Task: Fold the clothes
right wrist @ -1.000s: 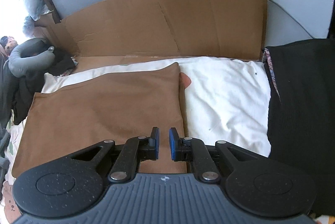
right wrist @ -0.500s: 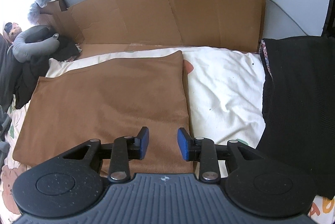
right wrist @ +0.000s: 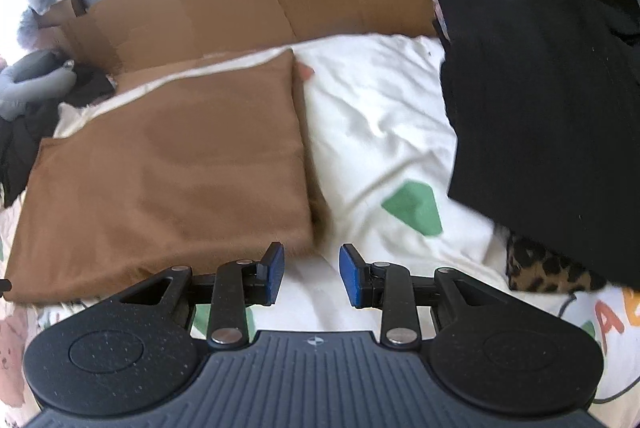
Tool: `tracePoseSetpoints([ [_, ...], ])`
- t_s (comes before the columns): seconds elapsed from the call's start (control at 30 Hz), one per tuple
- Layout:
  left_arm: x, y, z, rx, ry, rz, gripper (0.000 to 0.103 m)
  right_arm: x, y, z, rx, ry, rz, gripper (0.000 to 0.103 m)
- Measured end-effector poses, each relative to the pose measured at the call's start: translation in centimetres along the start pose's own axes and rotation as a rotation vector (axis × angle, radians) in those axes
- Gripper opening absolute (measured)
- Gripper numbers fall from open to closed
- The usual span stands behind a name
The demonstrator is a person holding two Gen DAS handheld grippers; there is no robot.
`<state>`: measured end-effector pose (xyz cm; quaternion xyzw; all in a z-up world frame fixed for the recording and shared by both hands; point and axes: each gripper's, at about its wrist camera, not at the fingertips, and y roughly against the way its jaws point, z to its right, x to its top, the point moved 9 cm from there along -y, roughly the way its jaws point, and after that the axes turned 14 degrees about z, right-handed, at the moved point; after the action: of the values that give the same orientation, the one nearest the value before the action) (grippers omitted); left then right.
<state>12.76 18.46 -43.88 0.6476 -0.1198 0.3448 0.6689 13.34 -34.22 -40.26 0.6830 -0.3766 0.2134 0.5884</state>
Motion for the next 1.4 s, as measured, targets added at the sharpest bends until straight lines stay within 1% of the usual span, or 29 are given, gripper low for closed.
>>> tracePoseSetpoints([
  [0.1, -0.7, -0.1, -0.4, -0.001, 0.027, 0.0, 0.071, -0.5, -0.1, 0.5, -0.01, 0.013, -0.008, 0.037],
  [0.2, -1.1, -0.3, -1.0, -0.002, 0.054, 0.006, 0.071, -0.8, -0.4, 1.3, -0.031, -0.026, -0.015, 0.037],
  [0.33, -1.5, -0.3, -1.9, -0.008, 0.141, -0.007, 0.071, -1.0, -0.9, 2.0, -0.046, -0.086, -0.021, 0.037],
  [0.4, -1.5, -0.2, -2.2, -0.013, 0.168, 0.0, 0.071, -1.0, -1.1, 1.7, -0.027, -0.102, -0.033, 0.037],
  [0.57, -2.3, 0.0, -2.9, -0.026, 0.333, 0.01, 0.071, -0.6, -1.8, 0.2, 0.027, -0.09, -0.037, 0.038],
  [0.63, -2.4, 0.1, -2.7, -0.044, 0.366, 0.028, 0.071, -0.7, -2.1, -0.7, 0.051, -0.046, -0.051, 0.038],
  [0.73, -2.5, -0.2, -2.9, -0.051, 0.404, 0.053, 0.071, -0.8, -2.7, -1.5, 0.06, 0.01, -0.064, 0.04],
  [0.87, -2.2, -0.5, -4.0, -0.063, 0.497, 0.096, 0.068, -0.6, -3.7, -1.6, 0.062, -0.012, -0.073, 0.04],
  [0.93, -2.2, -0.6, -4.7, -0.072, 0.545, 0.116, 0.061, -0.5, -4.1, -1.7, 0.069, -0.01, -0.071, 0.04],
  [0.97, -2.2, -0.6, -5.0, -0.077, 0.569, 0.127, 0.052, -0.4, -4.2, -1.7, 0.073, -0.013, -0.067, 0.04],
  [1.0, -2.3, -0.7, -5.5, -0.078, 0.602, 0.126, 0.038, -0.4, -4.4, -1.6, 0.078, -0.016, -0.069, 0.039],
  [1.03, -2.5, -0.7, -6.0, -0.08, 0.635, 0.123, 0.028, -0.4, -4.5, -1.5, 0.086, -0.019, -0.074, 0.036],
  [1.07, -2.6, -0.7, -6.5, -0.082, 0.669, 0.121, 0.01, -0.5, -4.7, -1.5, 0.093, -0.022, -0.08, 0.021],
  [1.1, -2.5, -0.7, -6.7, -0.086, 0.67, 0.119, 0.009, -0.5, -4.8, -1.4, 0.097, -0.018, -0.086, 0.01],
  [1.23, -1.0, 0.2, -6.8, -0.072, 0.597, 0.155, 0.007, 0.1, -4.3, -1.0, 0.115, 0.015, -0.069, 0.006],
  [1.37, 0.2, 0.8, -6.5, -0.042, 0.538, 0.166, 0.006, 0.2, -4.1, -0.5, 0.115, 0.049, -0.074, 0.004],
  [1.4, 0.0, 0.6, -6.5, -0.032, 0.526, 0.149, 0.006, -0.3, -4.3, -0.1, 0.106, 0.047, -0.089, 0.004],
])
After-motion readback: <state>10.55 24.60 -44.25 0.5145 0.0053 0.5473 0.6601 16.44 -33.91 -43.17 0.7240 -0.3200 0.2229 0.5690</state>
